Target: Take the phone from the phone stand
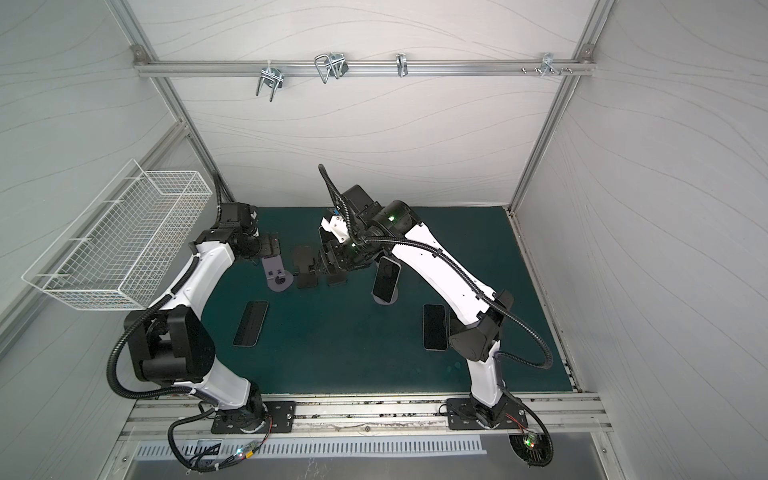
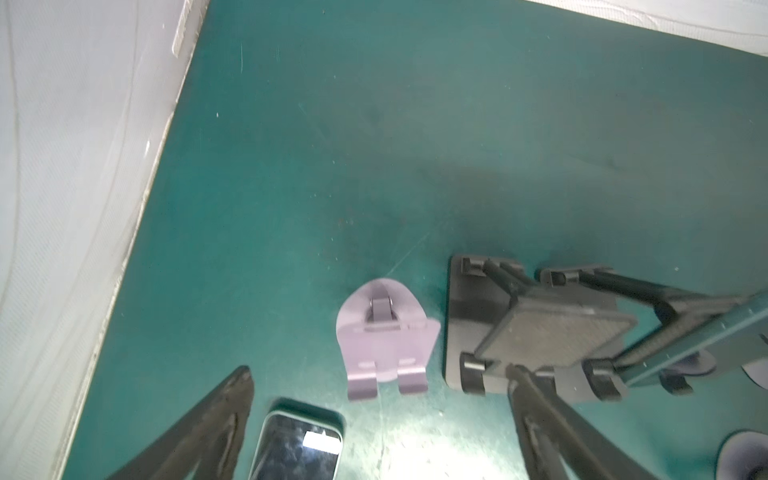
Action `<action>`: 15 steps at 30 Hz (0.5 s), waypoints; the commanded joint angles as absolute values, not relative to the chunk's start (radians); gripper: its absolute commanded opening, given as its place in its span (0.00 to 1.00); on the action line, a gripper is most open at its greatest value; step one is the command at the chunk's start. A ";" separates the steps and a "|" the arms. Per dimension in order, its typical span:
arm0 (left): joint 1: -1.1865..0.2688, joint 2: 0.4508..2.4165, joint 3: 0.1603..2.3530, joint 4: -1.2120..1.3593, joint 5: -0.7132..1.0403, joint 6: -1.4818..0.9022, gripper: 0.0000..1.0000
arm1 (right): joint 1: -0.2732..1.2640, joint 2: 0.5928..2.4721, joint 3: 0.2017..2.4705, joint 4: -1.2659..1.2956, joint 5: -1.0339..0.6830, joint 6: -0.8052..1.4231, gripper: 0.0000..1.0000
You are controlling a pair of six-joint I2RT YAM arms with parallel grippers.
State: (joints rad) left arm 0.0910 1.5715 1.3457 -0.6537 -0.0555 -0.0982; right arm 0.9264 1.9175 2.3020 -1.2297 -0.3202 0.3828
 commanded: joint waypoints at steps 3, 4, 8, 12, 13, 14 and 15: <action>0.066 1.467 1.299 -0.671 -0.028 -0.134 0.96 | 0.962 1.836 2.279 -1.248 -0.169 0.307 0.72; 0.055 1.449 1.289 -0.680 -0.030 -0.132 0.96 | 0.966 1.822 2.263 -1.242 -0.149 0.299 0.72; 0.008 1.377 1.252 -0.704 -0.058 -0.134 0.96 | 0.987 1.763 2.198 -1.216 -0.065 0.248 0.72; -0.042 1.311 1.234 -0.720 -0.058 -0.148 0.95 | 0.991 1.706 2.129 -1.200 -0.027 0.216 0.72; -0.055 1.295 1.232 -0.726 -0.057 -0.155 0.95 | 0.991 1.691 2.114 -1.195 -0.023 0.208 0.72; -0.068 1.281 1.229 -0.729 -0.057 -0.161 0.95 | 0.991 1.679 2.098 -1.192 -0.019 0.202 0.72; -0.084 1.263 1.223 -0.726 -0.056 -0.164 0.95 | 0.991 1.662 2.081 -1.187 -0.011 0.192 0.72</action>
